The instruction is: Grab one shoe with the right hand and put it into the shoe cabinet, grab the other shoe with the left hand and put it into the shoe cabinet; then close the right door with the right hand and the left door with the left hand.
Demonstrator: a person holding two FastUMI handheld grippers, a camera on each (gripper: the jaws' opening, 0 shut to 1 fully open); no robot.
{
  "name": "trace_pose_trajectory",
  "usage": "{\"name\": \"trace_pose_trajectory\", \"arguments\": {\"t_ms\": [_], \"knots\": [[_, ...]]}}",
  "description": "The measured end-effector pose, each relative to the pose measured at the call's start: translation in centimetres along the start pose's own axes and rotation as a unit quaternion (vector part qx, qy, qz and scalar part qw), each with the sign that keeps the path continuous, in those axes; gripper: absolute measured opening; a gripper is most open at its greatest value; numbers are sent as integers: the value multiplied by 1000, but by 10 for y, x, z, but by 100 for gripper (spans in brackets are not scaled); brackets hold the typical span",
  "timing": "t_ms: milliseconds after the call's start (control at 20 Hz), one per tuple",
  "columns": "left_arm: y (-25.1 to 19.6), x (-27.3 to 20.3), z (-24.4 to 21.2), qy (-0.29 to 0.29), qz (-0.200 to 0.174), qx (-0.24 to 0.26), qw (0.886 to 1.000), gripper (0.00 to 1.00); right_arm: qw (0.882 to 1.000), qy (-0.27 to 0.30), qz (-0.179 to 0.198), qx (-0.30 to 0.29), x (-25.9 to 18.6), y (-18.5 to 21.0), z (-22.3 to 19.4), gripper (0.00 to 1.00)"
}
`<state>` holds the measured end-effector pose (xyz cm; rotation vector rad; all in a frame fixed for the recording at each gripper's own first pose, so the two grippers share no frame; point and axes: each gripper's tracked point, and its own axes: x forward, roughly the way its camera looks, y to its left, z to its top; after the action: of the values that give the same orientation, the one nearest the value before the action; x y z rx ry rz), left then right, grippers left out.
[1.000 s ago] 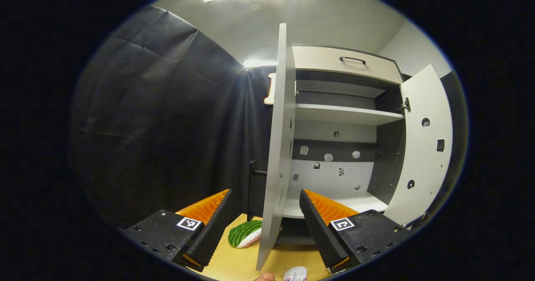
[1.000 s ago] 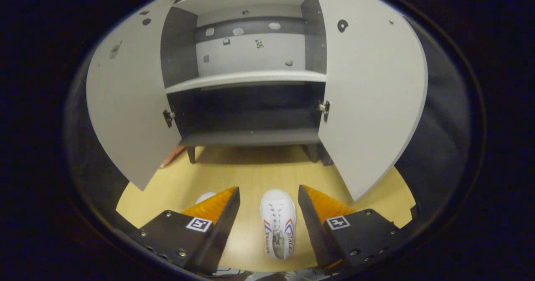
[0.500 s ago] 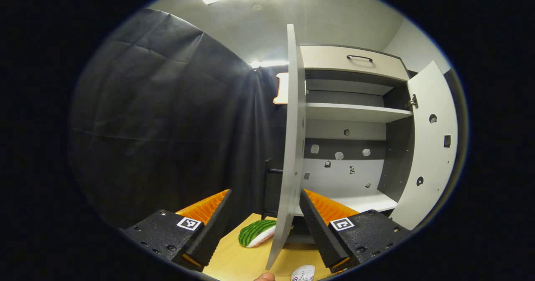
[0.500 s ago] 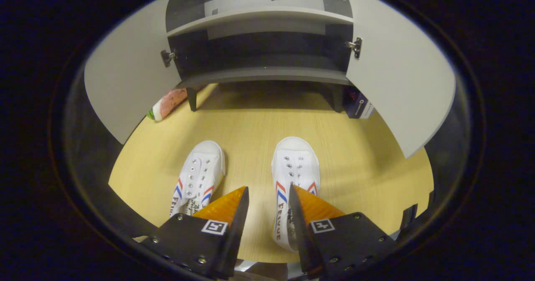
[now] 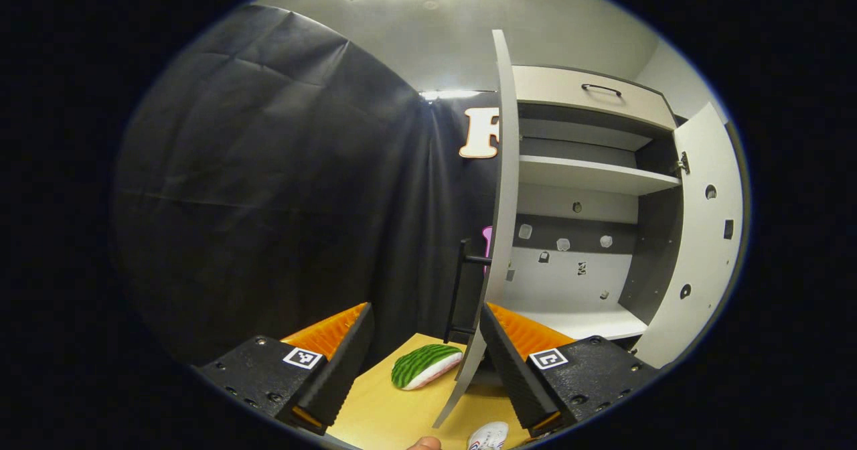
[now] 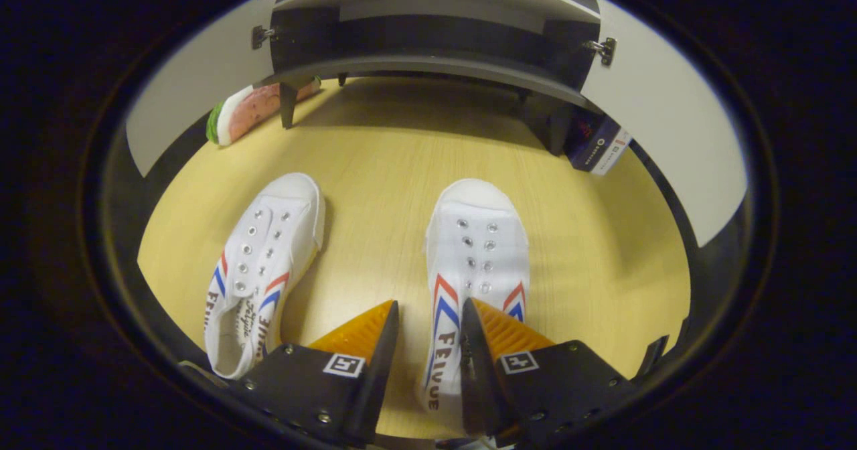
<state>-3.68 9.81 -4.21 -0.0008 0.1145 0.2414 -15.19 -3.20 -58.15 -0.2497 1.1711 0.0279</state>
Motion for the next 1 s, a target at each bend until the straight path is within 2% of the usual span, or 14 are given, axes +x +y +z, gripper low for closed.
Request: {"name": "trace_pose_trajectory", "arguments": {"t_ms": [50,100,150,250,350,450,550,700,750,850,950,1000], "knots": [[-1,0,-2,1,-1,-4,1000,96,1000,-8,-2,-5,3,0,4,56],[-1,0,-2,1,-3,-5,1000,96,1000,-3,-4,-12,1,0,0,59],[-3,3,-3,2,-4,-5,1000,96,999,-13,-35,-30,1,-13,3,56],[-4,4,-7,5,-6,-12,1000,96,999,-19,-36,-15,9,-13,4,21],[-6,5,-12,11,-12,-20,1000,93,999,-9,-28,-19,2,-13,2,21],[-7,4,-14,16,-16,-21,1000,96,999,-18,-10,-25,1,-11,4,21],[-5,0,-13,16,-16,-23,999,96,1000,-31,-4,-1,6,-14,7,2],[10,-4,-11,14,-2,-20,1000,96,999,-26,-3,32,-4,-13,13,1],[15,-6,-11,15,4,-21,1000,100,999,-31,2,43,-10,-15,18,1],[25,-10,-11,14,14,-24,1000,96,995,-45,33,81,-28,-13,34,1],[33,-12,-15,16,24,-24,999,100,992,-69,41,96,-46,-16,52,1],[36,-12,-17,18,29,-23,999,96,991,-83,40,97,-58,-18,63,1]]}}
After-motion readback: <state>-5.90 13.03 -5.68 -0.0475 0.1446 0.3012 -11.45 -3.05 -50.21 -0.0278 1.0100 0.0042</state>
